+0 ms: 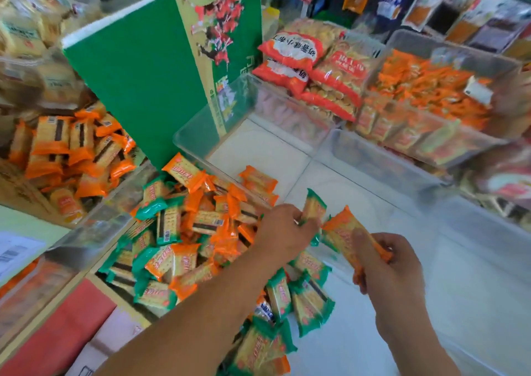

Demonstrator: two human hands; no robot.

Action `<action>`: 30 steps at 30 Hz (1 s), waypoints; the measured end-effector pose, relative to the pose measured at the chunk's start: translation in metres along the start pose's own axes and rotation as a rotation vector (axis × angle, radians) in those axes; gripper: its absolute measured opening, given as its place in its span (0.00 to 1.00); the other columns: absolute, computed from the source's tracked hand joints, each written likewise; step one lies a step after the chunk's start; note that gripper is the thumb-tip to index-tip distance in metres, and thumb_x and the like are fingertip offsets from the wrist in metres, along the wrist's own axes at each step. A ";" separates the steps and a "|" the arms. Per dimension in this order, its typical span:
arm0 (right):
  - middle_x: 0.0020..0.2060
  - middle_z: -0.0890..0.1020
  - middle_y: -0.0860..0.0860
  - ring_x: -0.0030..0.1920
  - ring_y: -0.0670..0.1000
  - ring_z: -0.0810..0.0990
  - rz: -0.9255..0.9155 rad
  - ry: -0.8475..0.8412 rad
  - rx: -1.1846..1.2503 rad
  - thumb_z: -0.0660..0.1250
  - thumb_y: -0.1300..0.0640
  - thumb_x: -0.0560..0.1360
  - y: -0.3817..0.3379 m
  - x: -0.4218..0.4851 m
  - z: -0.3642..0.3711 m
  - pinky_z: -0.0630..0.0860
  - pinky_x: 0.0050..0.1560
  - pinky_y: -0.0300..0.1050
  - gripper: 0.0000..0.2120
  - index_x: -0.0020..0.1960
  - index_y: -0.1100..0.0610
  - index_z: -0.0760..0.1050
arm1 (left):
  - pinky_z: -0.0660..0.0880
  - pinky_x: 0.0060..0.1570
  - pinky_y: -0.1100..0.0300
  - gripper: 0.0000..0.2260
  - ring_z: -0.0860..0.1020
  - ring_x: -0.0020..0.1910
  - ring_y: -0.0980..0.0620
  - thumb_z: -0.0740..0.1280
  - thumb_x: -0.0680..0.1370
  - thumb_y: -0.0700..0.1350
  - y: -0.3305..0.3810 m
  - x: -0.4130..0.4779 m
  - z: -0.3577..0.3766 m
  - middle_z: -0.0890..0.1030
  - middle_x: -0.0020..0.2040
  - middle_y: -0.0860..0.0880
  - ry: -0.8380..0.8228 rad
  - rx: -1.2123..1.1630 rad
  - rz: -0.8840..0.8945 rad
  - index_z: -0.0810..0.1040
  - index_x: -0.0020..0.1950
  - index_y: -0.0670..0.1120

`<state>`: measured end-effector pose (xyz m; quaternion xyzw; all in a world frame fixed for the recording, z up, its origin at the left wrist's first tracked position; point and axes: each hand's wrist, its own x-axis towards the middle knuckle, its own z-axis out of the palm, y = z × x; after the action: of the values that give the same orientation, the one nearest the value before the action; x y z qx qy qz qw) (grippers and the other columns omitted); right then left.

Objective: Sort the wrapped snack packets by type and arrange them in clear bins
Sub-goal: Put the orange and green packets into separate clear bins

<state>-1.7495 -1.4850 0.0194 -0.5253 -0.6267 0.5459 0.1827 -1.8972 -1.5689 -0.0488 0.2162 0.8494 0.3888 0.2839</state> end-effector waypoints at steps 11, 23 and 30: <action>0.36 0.84 0.45 0.37 0.45 0.83 -0.145 -0.243 -0.222 0.76 0.45 0.73 -0.035 0.046 0.081 0.80 0.42 0.49 0.10 0.48 0.48 0.79 | 0.78 0.49 0.57 0.06 0.82 0.50 0.53 0.67 0.82 0.47 -0.071 -0.041 -0.034 0.83 0.50 0.56 0.163 -0.311 -0.217 0.82 0.57 0.56; 0.54 0.82 0.46 0.55 0.52 0.80 -0.567 -0.441 -1.039 0.64 0.44 0.79 -0.049 0.121 0.188 0.78 0.55 0.51 0.13 0.60 0.46 0.80 | 0.73 0.43 0.65 0.10 0.78 0.48 0.57 0.71 0.79 0.47 -0.119 -0.036 -0.108 0.79 0.52 0.57 0.460 0.061 -0.182 0.81 0.60 0.51; 0.42 0.79 0.41 0.41 0.41 0.76 -0.828 -0.607 -0.540 0.71 0.47 0.77 -0.035 0.065 0.213 0.75 0.44 0.43 0.05 0.50 0.46 0.82 | 0.78 0.48 0.57 0.16 0.82 0.53 0.49 0.68 0.82 0.50 -0.137 0.009 -0.157 0.83 0.58 0.50 0.547 0.128 -0.168 0.79 0.68 0.47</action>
<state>-1.9617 -1.5288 -0.0444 -0.0843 -0.9214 0.3756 0.0528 -2.0266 -1.7310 -0.0749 0.0500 0.9322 0.3533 0.0613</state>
